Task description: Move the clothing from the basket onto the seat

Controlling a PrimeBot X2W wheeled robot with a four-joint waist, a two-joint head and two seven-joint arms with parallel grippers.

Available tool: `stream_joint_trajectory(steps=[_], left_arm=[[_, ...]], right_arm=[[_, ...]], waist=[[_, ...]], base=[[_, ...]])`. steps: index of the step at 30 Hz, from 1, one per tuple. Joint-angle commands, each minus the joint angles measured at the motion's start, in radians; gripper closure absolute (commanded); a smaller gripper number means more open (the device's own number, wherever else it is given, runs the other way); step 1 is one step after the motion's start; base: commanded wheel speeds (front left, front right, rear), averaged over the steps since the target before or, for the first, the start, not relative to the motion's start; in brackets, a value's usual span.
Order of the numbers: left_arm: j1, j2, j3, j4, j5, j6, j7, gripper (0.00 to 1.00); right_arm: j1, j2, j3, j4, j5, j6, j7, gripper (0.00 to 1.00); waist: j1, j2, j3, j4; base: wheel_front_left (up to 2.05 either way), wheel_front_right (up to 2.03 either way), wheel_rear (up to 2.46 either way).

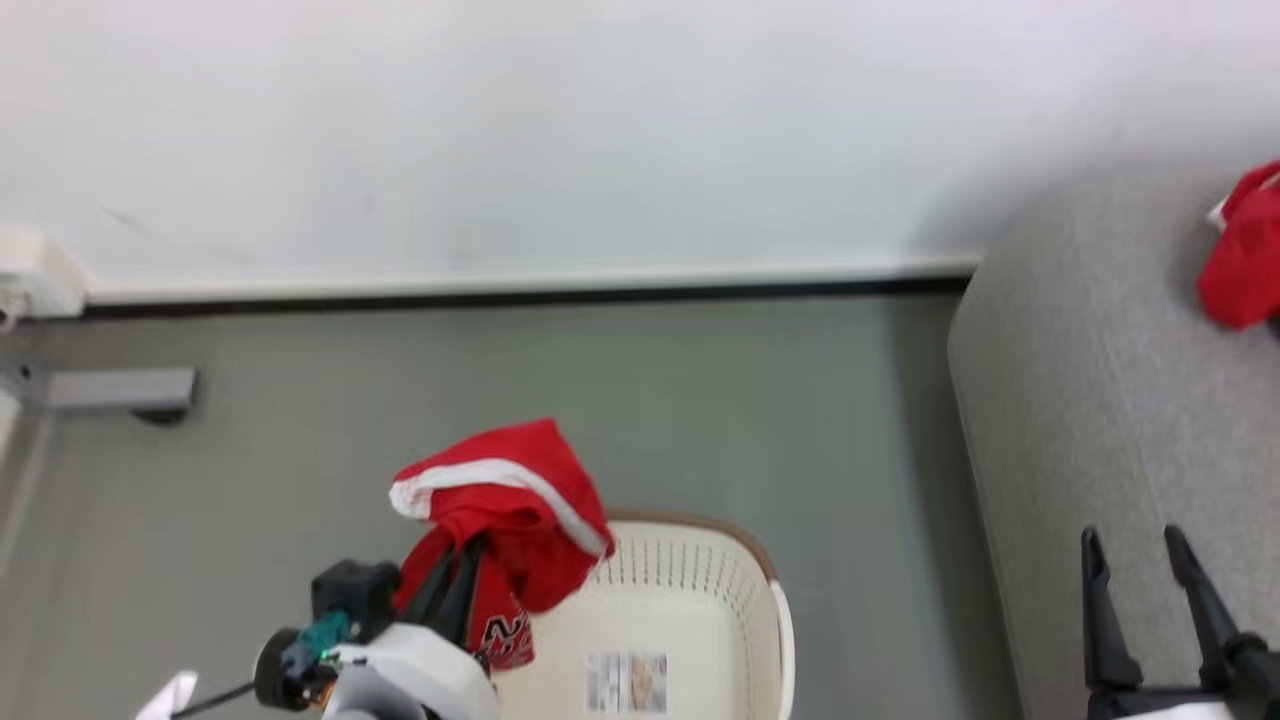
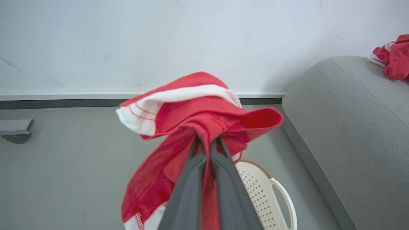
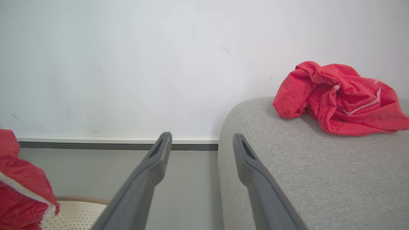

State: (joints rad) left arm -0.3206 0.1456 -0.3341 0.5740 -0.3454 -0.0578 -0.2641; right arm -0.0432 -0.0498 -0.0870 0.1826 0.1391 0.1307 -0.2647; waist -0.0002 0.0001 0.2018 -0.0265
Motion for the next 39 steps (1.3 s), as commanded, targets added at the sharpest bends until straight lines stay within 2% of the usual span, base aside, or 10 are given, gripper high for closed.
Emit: stream_joint_trajectory(steps=[1,7,13,29,33,39], left_arm=[[0.024,0.008,0.003,-0.011,-0.016,0.005,0.0,1.0],[0.117,0.032,0.018,-0.124,-0.017,0.028,0.001,1.0],[0.175,0.064,0.019,-0.24,-0.018,0.047,0.029,1.0],[0.224,0.114,0.017,-0.405,-0.012,0.078,0.096,1.0],[0.214,0.12,0.002,-0.446,-0.002,0.075,0.114,1.0],[0.193,0.115,-0.037,-0.498,0.004,0.058,0.149,1.0]], right_arm=[[0.021,-0.001,0.002,0.005,-0.011,0.0,0.001,0.0],[0.078,-0.002,0.013,0.02,-0.019,0.0,0.001,0.0],[0.114,-0.002,0.034,0.023,-0.041,0.0,0.001,0.0],[0.136,-0.001,0.078,0.023,-0.035,0.0,0.001,0.0],[0.112,-0.01,0.149,0.01,-0.028,0.0,0.001,0.0],[0.042,-0.079,0.334,-0.018,0.023,0.0,0.001,0.0]], waist=[[0.0002,-0.0001,-0.088,0.028],[0.0002,-0.0001,-0.187,0.04],[0.0002,-0.0001,-0.237,0.041],[0.0002,-0.0001,-0.274,0.035],[0.0002,-0.0001,-0.27,0.036],[0.0002,-0.0001,-0.264,0.034]], base=[[0.0,0.0,0.0],[0.0,0.0,0.0],[0.0,0.0,0.0],[0.0,0.0,0.0],[0.0,0.0,0.0],[0.0,0.0,0.0]])
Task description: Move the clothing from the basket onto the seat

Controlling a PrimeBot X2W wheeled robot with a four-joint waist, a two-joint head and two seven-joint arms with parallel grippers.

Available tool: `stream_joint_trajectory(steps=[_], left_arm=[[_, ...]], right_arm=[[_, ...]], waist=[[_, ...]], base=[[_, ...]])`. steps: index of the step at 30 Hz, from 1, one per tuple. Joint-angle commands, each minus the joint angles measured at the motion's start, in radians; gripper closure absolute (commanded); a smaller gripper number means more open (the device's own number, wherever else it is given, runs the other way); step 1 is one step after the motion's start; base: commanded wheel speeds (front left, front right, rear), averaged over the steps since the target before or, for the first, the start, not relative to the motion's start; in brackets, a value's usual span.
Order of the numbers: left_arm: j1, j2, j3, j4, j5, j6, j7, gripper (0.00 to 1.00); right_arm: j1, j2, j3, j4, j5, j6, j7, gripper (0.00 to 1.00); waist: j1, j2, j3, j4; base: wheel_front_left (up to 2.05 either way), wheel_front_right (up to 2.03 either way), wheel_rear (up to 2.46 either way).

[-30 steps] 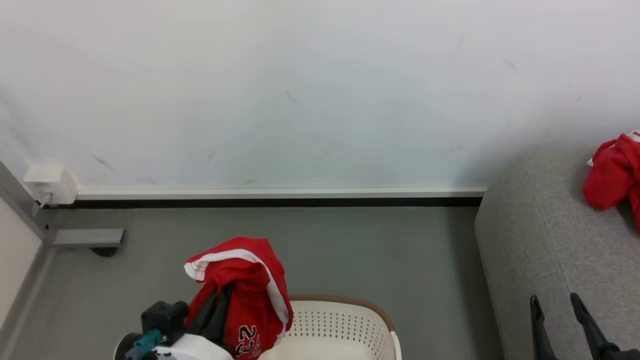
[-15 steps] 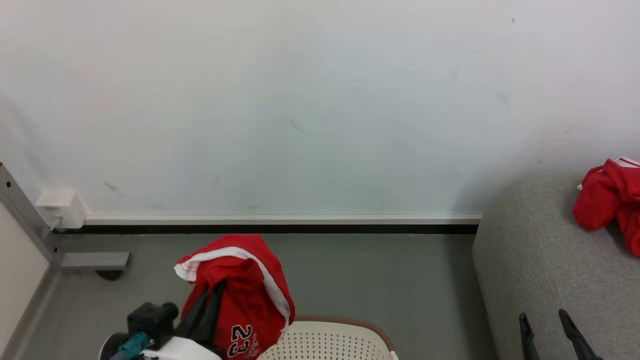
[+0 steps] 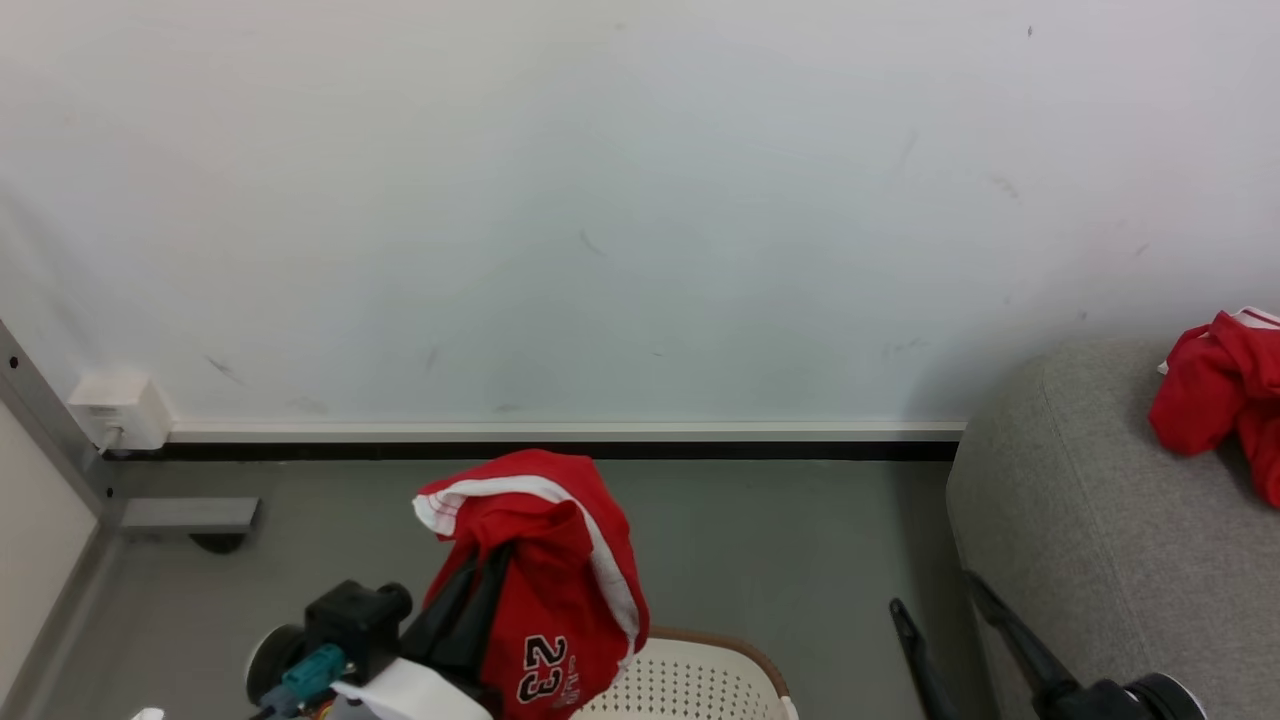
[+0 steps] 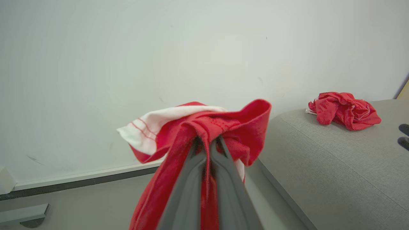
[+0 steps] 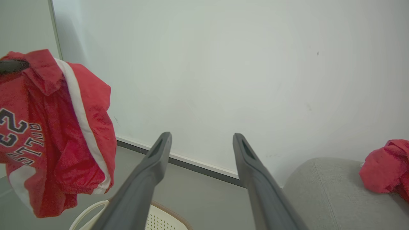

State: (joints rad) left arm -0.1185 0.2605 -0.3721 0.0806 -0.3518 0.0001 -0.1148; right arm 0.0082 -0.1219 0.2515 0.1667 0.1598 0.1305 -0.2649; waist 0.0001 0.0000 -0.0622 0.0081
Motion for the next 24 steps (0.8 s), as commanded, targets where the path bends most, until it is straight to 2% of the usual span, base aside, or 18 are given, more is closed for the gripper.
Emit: stream_joint_trajectory(steps=[1,12,17,24], left_arm=[[-0.013,-0.003,-0.008,-0.011,0.012,-0.005,0.005,1.0],[-0.07,-0.059,-0.135,-0.023,0.035,-0.06,0.042,1.0],[-0.099,-0.087,-0.198,-0.015,0.048,-0.08,0.051,1.0],[-0.128,-0.11,-0.278,-0.023,0.059,-0.104,0.063,1.0]], right_arm=[[-0.025,-0.017,0.031,-0.006,0.012,0.0,0.001,0.0],[-0.223,-0.146,0.404,-0.004,0.138,0.0,0.008,0.0],[-0.293,-0.173,0.502,0.008,0.186,0.0,0.02,0.0],[-0.354,-0.189,0.575,0.046,0.212,0.0,0.031,0.0]], waist=[[-0.0001,0.0,0.0,-0.001],[-0.0001,0.0,-0.004,0.002],[-0.0001,0.0,-0.004,0.003],[-0.0001,0.0,-0.003,-0.003]], base=[[0.0,0.0,0.0],[0.0,0.0,0.0],[0.0,0.0,0.0],[0.0,0.0,0.0]])
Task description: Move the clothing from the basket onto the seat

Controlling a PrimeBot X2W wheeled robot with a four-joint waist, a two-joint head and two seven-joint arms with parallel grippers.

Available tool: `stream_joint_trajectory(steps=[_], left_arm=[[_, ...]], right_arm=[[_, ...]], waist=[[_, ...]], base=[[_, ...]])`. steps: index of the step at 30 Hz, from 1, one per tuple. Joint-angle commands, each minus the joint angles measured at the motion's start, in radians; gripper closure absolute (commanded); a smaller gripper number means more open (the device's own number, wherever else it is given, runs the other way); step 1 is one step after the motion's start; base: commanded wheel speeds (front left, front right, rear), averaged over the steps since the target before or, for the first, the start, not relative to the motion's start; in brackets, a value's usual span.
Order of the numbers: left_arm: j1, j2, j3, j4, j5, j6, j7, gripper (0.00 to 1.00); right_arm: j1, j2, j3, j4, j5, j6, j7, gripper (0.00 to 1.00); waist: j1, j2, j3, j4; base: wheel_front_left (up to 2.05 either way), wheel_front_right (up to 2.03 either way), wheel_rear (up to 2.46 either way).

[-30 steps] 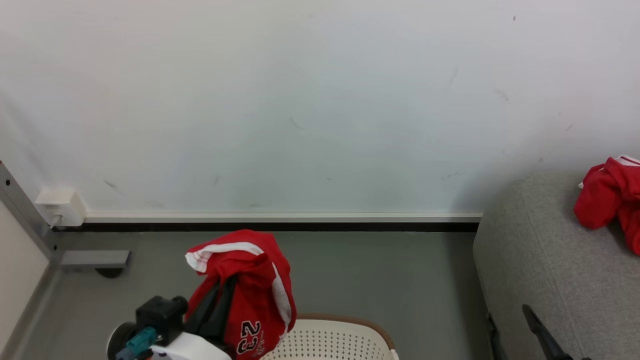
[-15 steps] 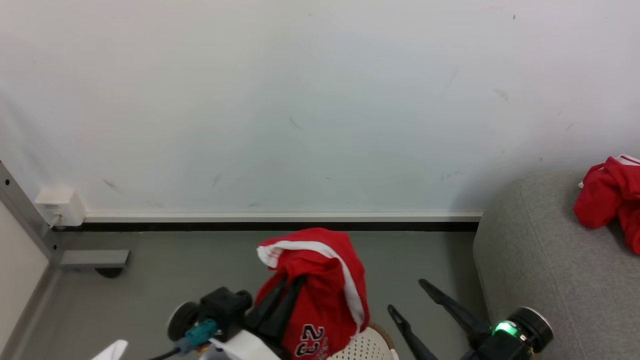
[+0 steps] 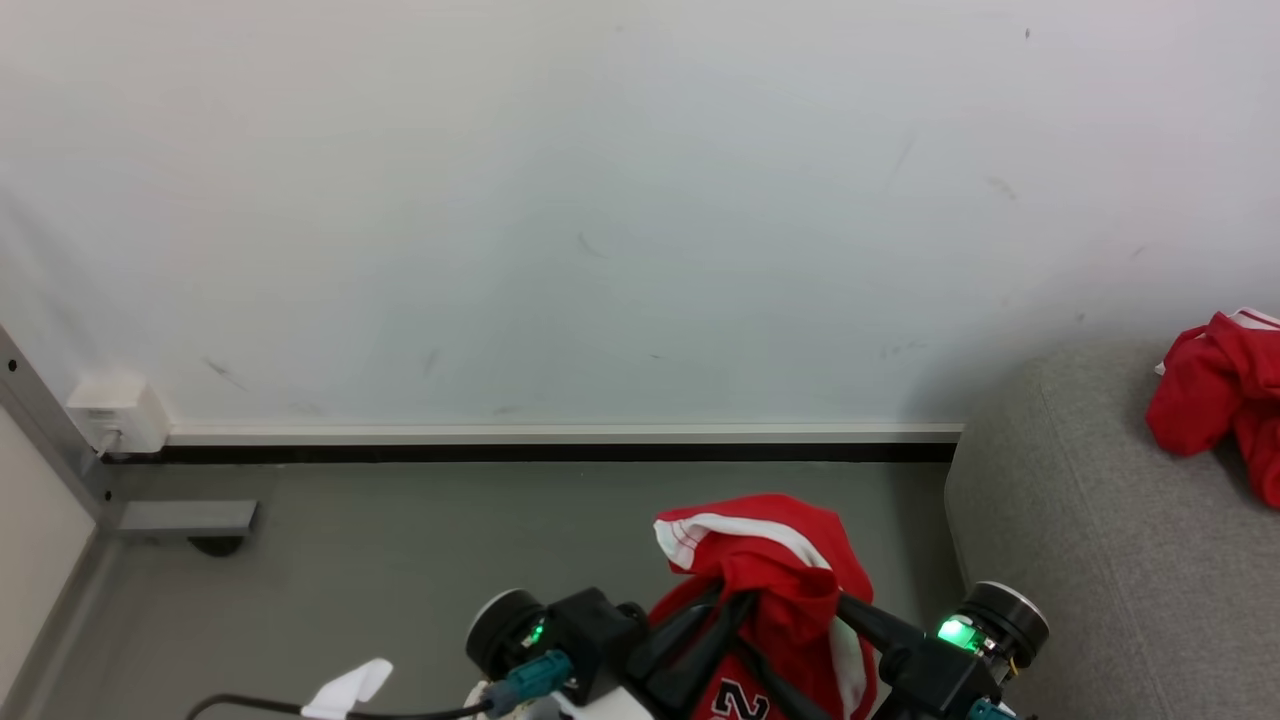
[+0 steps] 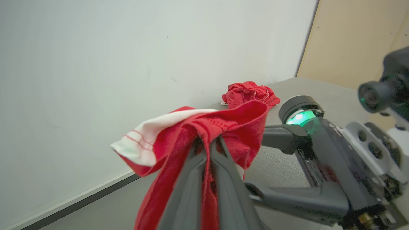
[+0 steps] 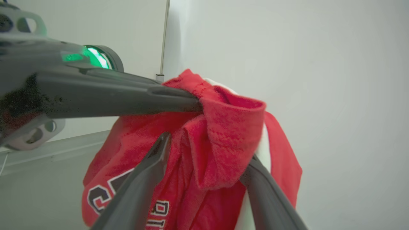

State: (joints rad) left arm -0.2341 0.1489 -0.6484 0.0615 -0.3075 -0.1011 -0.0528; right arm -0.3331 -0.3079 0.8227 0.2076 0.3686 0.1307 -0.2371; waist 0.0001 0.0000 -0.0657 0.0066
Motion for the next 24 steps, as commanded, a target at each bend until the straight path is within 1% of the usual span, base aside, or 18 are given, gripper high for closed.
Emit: stream_joint_trajectory(steps=[1,8,12,13,14,15,16,24], left_arm=[[-0.016,0.0,-0.011,-0.007,0.015,-0.005,0.004,1.0],[-0.033,0.001,-0.077,-0.045,-0.033,-0.022,0.023,1.0],[-0.035,0.007,-0.09,-0.063,-0.065,-0.024,0.032,1.0],[-0.036,0.009,-0.091,-0.066,-0.068,-0.025,0.034,1.0],[-0.036,0.01,-0.091,-0.067,-0.076,-0.025,0.035,1.0],[-0.035,0.01,-0.09,-0.069,-0.082,-0.025,0.034,1.0],[-0.035,0.012,-0.09,-0.071,-0.083,-0.026,0.035,1.0],[-0.036,0.023,-0.082,-0.079,-0.093,-0.014,0.032,1.0]], right_arm=[[-0.02,-0.007,0.012,0.01,0.003,0.0,0.005,0.0],[-0.067,-0.039,0.072,0.027,0.013,0.0,0.019,0.0],[-0.083,-0.051,0.09,0.033,0.02,0.0,0.016,0.0],[-0.085,-0.053,0.091,0.035,0.022,0.0,0.014,0.05],[-0.086,-0.053,0.087,0.037,0.025,0.0,0.013,0.45],[-0.085,-0.052,0.079,0.039,0.027,0.0,0.009,0.78],[-0.084,-0.052,0.077,0.041,0.026,0.0,0.008,1.0],[-0.059,-0.052,0.046,0.06,0.031,0.0,-0.003,1.0]], waist=[[-0.0001,0.0,0.0,-0.002],[-0.0001,0.0,0.001,-0.014],[-0.0001,0.0,0.003,-0.018],[-0.0001,0.0,0.003,-0.018],[-0.0001,0.0,0.004,-0.019],[-0.0001,0.0,0.004,-0.019],[-0.0001,0.0,0.005,-0.02],[-0.0001,0.0,0.009,-0.023]], base=[[0.0,0.0,0.0],[0.0,0.0,0.0],[0.0,0.0,0.0],[0.0,0.0,0.0],[0.0,0.0,0.0],[0.0,0.0,0.0],[0.0,0.0,0.0],[0.0,0.0,0.0]])
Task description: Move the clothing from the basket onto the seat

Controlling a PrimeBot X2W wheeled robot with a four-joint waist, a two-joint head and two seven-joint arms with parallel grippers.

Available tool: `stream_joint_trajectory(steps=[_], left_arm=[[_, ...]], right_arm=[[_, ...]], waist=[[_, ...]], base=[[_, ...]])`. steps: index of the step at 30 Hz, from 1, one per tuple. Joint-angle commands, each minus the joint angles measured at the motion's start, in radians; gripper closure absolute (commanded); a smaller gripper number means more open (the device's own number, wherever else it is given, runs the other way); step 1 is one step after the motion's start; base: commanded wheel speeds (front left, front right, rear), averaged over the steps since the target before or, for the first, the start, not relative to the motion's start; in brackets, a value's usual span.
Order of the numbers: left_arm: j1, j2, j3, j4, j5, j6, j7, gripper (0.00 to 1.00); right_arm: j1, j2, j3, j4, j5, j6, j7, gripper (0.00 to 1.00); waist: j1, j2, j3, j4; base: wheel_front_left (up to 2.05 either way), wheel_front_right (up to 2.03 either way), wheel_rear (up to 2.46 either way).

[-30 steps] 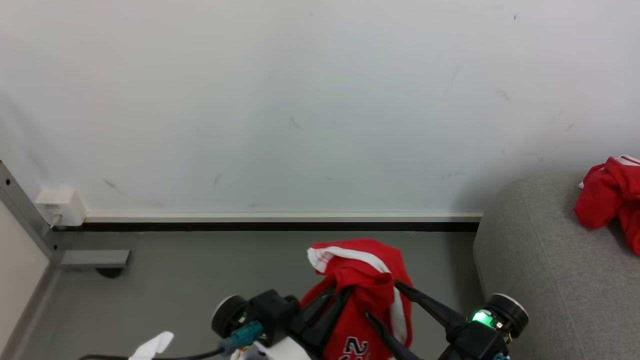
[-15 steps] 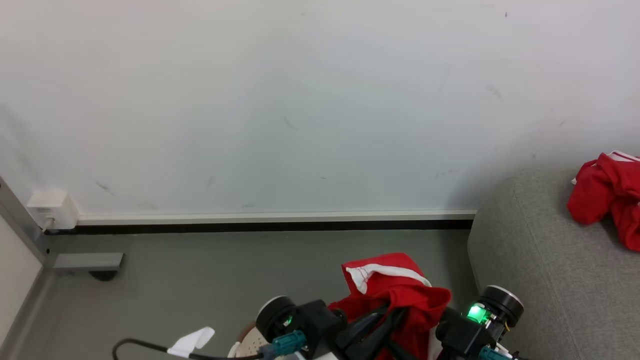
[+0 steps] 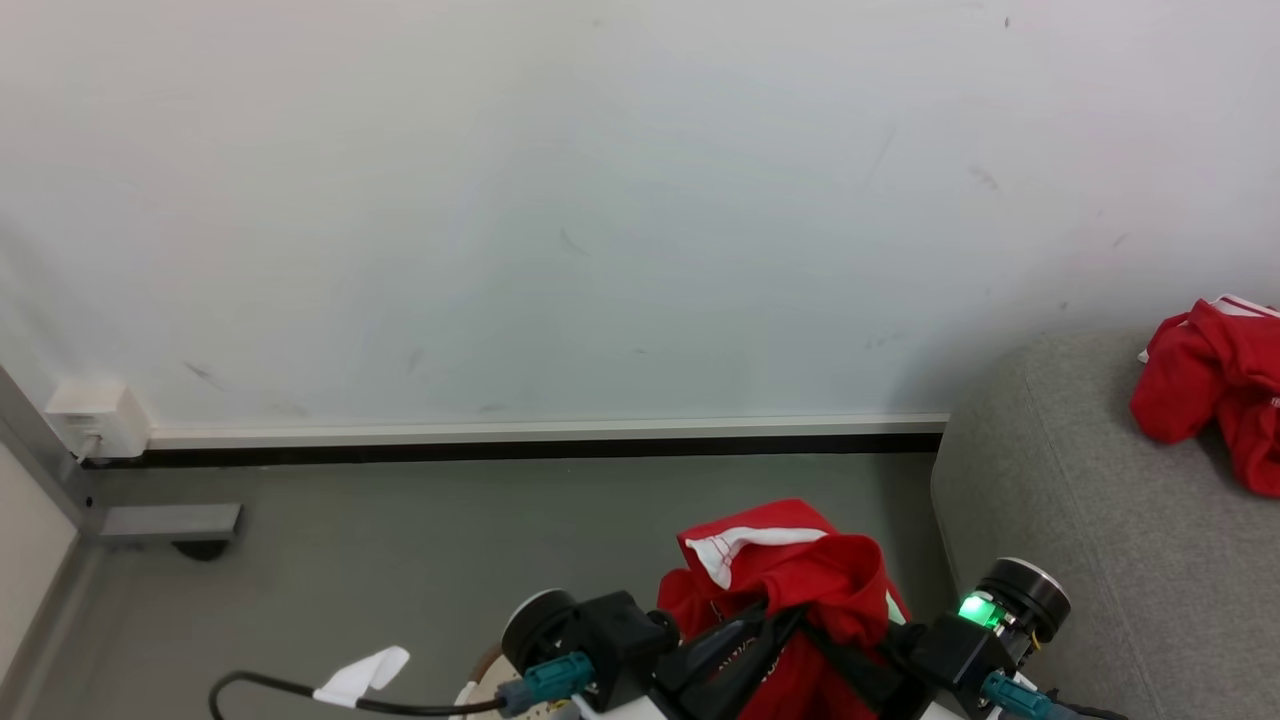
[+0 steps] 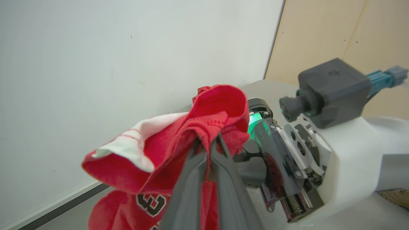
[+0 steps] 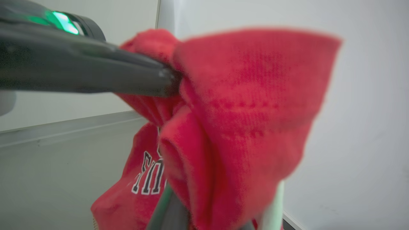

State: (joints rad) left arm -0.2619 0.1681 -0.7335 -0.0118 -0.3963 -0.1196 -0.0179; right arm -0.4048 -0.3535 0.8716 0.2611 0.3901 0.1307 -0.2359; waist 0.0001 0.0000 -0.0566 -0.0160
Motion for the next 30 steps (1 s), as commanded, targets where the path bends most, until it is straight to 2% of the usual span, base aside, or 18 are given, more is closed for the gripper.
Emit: stream_joint_trajectory(steps=[1,2,3,4,5,11,16,30], left_arm=[[-0.007,0.005,0.004,-0.005,-0.004,0.006,-0.005,0.84],[-0.006,0.006,0.004,-0.003,-0.002,0.008,-0.007,0.7],[-0.006,0.006,0.004,-0.001,-0.001,0.01,-0.01,0.44],[-0.006,0.007,0.004,0.002,0.001,0.012,-0.014,0.03],[-0.006,0.008,0.004,0.005,0.004,0.013,-0.016,0.0],[-0.004,0.012,0.008,0.031,0.008,0.022,-0.035,0.0],[0.004,0.019,0.014,0.065,0.006,0.032,-0.047,0.0],[-0.005,0.015,0.003,0.158,0.008,0.036,-0.116,0.0]], right_arm=[[0.015,-0.007,-0.007,0.006,0.009,0.0,-0.006,1.0],[0.017,-0.008,-0.011,0.006,0.01,0.0,-0.006,1.0],[0.019,-0.008,-0.018,0.007,0.01,0.0,-0.008,1.0],[0.021,-0.009,-0.024,0.006,0.01,0.0,-0.01,1.0],[0.022,-0.009,-0.03,0.005,0.008,0.0,-0.011,1.0],[0.032,-0.014,-0.066,-0.006,0.001,0.0,-0.015,1.0],[0.045,-0.017,-0.1,-0.016,-0.006,0.0,-0.016,1.0],[0.094,-0.047,-0.225,-0.051,-0.029,0.0,-0.014,1.0]], waist=[[-0.0001,0.0,0.0,-0.002],[-0.0001,0.0,0.001,-0.003],[-0.0001,0.0,0.002,-0.004],[-0.0001,0.0,0.002,-0.005],[-0.0001,0.0,0.003,-0.006],[-0.0001,0.0,0.008,-0.023],[-0.0001,0.0,0.015,-0.069],[-0.0001,0.0,0.045,-0.305]], base=[[0.0,0.0,0.0],[0.0,0.0,0.0],[0.0,0.0,0.0],[0.0,0.0,0.0],[0.0,0.0,0.0],[0.0,0.0,0.0],[0.0,0.0,0.0],[0.0,0.0,0.0]])
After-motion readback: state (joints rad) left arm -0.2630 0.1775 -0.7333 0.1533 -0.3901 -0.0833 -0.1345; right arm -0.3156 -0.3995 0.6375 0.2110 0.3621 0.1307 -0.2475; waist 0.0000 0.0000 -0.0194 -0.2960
